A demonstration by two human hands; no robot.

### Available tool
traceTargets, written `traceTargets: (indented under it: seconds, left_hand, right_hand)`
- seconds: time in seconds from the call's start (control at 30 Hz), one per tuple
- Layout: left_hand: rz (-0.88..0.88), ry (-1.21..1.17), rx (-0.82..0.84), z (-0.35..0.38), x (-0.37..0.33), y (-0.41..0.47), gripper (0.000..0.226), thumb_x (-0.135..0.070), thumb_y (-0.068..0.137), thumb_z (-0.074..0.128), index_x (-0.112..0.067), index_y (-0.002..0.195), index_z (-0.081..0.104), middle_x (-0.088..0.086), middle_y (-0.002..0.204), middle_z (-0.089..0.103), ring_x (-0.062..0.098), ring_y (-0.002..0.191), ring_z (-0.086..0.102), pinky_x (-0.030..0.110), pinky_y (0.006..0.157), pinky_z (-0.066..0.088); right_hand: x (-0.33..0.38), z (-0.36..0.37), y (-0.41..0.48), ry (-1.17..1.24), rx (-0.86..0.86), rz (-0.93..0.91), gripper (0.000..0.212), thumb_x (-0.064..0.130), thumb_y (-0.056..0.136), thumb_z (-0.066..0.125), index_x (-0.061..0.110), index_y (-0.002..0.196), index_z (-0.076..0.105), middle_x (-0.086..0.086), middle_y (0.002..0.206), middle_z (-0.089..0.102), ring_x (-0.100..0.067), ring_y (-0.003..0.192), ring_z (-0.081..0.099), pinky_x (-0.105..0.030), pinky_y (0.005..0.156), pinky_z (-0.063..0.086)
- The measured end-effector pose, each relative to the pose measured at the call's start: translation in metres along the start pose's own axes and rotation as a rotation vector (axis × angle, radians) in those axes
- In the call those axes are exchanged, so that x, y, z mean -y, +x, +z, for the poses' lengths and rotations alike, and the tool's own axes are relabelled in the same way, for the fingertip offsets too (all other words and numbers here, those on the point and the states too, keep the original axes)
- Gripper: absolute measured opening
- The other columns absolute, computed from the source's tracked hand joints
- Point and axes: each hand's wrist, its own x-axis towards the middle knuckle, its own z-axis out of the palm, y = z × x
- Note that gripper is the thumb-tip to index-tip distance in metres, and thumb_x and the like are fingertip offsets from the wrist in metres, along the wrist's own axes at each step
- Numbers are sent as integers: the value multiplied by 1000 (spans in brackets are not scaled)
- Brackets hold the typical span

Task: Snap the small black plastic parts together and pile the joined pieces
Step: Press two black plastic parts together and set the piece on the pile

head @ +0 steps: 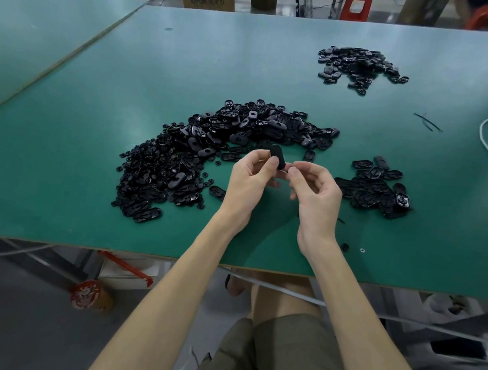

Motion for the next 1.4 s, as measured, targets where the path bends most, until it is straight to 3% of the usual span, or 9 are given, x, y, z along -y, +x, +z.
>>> traceTargets:
  seconds: [0.1, 0.3, 0.43, 0.5, 0.73, 0.9, 1.4]
  left_hand:
    - [0, 1, 3, 0, 0, 0, 17, -10, 107, 54, -4, 115, 67, -1, 86, 75, 13, 72, 66, 26, 69, 53]
    - [29, 81, 53, 0, 0, -2, 25, -9, 107, 54, -12, 123, 73, -4, 80, 69, 9, 70, 58, 20, 70, 50]
    - [52, 117, 91, 1, -2, -3, 25, -4, 105, 54, -4, 124, 72, 3, 87, 70, 7, 73, 59, 20, 71, 50]
    - [47, 124, 95, 1, -3, -3, 24, -5, 104, 56, -3, 121, 73, -1, 85, 72, 7, 72, 59, 20, 71, 50]
    - [40, 176, 75, 2, -3, -2, 17, -12, 103, 60, -17, 106, 76, -5, 74, 69, 7, 68, 59, 19, 72, 50]
    - [36, 189, 48, 2, -2, -2, 18, -13, 103, 59, -6, 110, 74, -9, 70, 68, 9, 68, 60, 19, 72, 50]
    - [25, 143, 36, 2, -1, 0, 19, -11, 105, 54, -10, 107, 74, -8, 73, 71, 4, 63, 58, 17, 66, 48]
  right_hand:
    - [-1, -1, 1, -6, -35, 7, 10, 13, 95, 74, 20, 101, 73, 8, 88, 73, -7, 75, 60, -20, 64, 50]
    - [-1, -2, 2, -2, -48, 5, 12, 19, 97, 72, 20, 109, 74, 9, 84, 65, -13, 78, 54, -19, 67, 49]
    - [-1, -1, 2, 20, -49, 0, 10, 18, 99, 70, 21, 106, 76, 7, 88, 70, -10, 78, 57, -19, 67, 50]
    - [-1, -2, 2, 25, -44, -5, 10, 18, 99, 69, 21, 106, 75, 4, 91, 71, -11, 80, 59, -18, 67, 50]
    - [-2, -1, 3, 19, -49, -8, 11, 11, 97, 71, 21, 102, 73, 5, 97, 77, -5, 88, 68, -18, 68, 52]
    - [-2, -2, 3, 34, -33, -14, 12, 11, 96, 72, 22, 102, 73, 10, 95, 78, -5, 89, 71, -17, 68, 52]
    - [-2, -3, 3, 67, -2, -16, 13, 12, 93, 76, 21, 102, 74, 4, 97, 79, -10, 88, 74, -18, 65, 52]
